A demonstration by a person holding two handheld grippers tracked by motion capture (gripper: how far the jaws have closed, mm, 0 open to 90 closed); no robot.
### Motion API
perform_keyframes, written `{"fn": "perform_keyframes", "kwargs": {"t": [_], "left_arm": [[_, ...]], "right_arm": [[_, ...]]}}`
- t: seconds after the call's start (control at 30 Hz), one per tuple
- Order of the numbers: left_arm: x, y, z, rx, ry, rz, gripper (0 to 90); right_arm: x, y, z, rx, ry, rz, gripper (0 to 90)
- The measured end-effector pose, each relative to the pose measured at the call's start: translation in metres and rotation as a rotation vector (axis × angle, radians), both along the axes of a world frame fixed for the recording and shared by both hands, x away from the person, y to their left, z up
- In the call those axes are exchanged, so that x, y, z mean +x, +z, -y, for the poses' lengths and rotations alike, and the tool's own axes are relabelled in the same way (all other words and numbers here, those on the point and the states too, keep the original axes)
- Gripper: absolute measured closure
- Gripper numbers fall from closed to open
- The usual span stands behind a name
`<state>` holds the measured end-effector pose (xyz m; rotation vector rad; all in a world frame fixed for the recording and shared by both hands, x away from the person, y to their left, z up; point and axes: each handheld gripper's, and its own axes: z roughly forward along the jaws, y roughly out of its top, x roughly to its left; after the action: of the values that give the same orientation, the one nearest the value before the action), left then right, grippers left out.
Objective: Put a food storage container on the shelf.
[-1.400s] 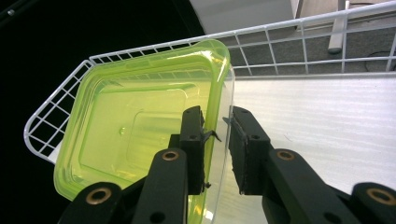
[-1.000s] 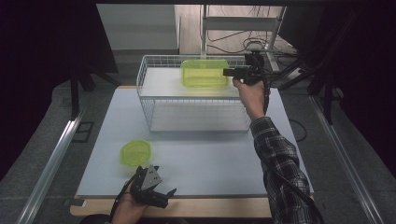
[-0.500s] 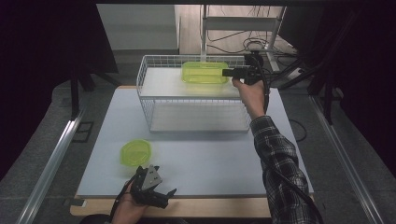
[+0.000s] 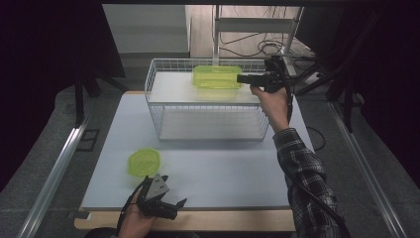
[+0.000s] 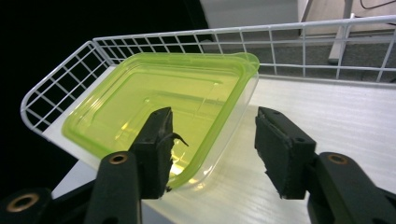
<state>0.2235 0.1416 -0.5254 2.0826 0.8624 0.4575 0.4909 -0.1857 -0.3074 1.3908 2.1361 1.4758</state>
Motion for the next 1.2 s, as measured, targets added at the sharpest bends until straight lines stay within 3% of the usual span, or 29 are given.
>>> {"fn": "perform_keyframes", "kwargs": {"t": [0.43, 0.77, 1.0, 1.2], "left_arm": [[0.004, -0.001, -0.007, -0.049, 0.045, -0.023, 4.1], [0.005, -0.001, -0.007, -0.047, 0.034, -0.02, 4.5], [0.005, -0.001, -0.008, -0.062, 0.025, -0.026, 4.6], [0.004, 0.002, -0.005, -0.062, 0.015, -0.046, 4.5]], "right_arm": [[-0.022, 0.0, 0.011, 0.011, 0.067, 0.023, 31.4], [-0.042, -0.01, 0.014, -0.006, 0.112, 0.04, 24.2], [-0.059, -0.017, 0.018, -0.019, 0.145, 0.078, 19.4], [-0.079, -0.03, 0.02, -0.06, 0.187, 0.111, 14.0]]}}
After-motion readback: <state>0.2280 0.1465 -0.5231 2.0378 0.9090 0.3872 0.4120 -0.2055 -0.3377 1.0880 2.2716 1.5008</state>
